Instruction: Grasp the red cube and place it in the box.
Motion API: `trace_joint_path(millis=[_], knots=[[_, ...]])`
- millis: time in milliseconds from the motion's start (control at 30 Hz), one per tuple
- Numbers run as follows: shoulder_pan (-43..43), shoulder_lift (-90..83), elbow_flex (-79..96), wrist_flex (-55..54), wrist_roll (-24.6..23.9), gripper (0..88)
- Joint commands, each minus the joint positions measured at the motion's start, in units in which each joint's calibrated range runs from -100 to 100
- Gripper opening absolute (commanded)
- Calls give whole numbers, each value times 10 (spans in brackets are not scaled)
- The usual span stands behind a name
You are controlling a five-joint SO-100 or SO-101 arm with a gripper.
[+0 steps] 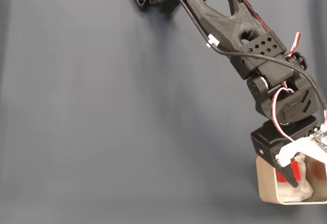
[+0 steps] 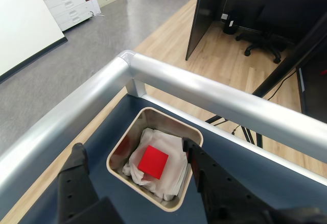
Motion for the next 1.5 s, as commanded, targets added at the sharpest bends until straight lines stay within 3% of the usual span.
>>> trace_joint_path(millis=[0, 600, 700, 833, 933, 1167, 1467], knots=[[1, -24, -11, -8, 5, 425], [2, -26, -14, -12, 5, 410], [3, -31, -13, -13, 0, 354], [12, -48, -13, -20, -12, 138], [27, -71, -10, -16, -15, 30], [93, -187, 82, -20, -20, 0], [186, -467, 430, -39, -22, 0]])
